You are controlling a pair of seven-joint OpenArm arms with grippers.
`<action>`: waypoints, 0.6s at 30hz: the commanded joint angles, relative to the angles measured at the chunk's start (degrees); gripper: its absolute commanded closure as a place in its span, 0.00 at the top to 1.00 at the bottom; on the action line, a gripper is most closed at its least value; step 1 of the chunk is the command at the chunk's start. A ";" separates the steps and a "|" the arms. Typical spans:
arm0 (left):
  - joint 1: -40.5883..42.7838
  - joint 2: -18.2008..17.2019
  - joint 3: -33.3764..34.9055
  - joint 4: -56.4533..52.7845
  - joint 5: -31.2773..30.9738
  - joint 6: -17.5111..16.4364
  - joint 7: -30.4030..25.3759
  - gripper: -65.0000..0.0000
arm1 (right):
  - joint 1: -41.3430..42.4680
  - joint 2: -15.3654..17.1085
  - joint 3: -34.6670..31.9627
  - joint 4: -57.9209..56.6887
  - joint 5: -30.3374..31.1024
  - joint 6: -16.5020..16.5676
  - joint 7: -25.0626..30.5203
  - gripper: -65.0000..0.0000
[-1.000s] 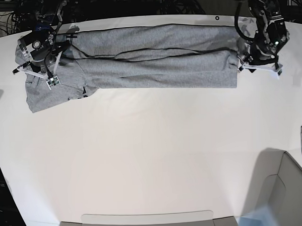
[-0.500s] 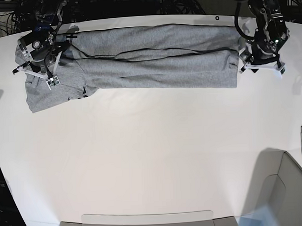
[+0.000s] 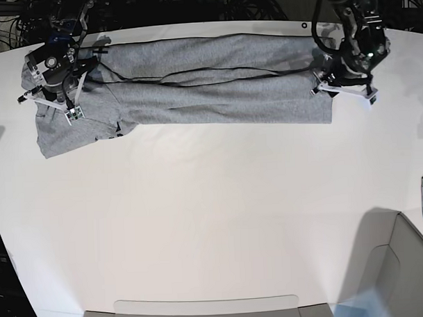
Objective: Fold the T-shirt properly
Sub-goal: 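Release the left gripper and regrasp the strip end near it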
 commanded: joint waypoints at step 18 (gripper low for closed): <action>0.22 -0.81 6.34 -14.44 6.40 0.07 -11.81 0.43 | 0.45 0.56 0.18 0.83 -0.22 0.65 0.11 0.00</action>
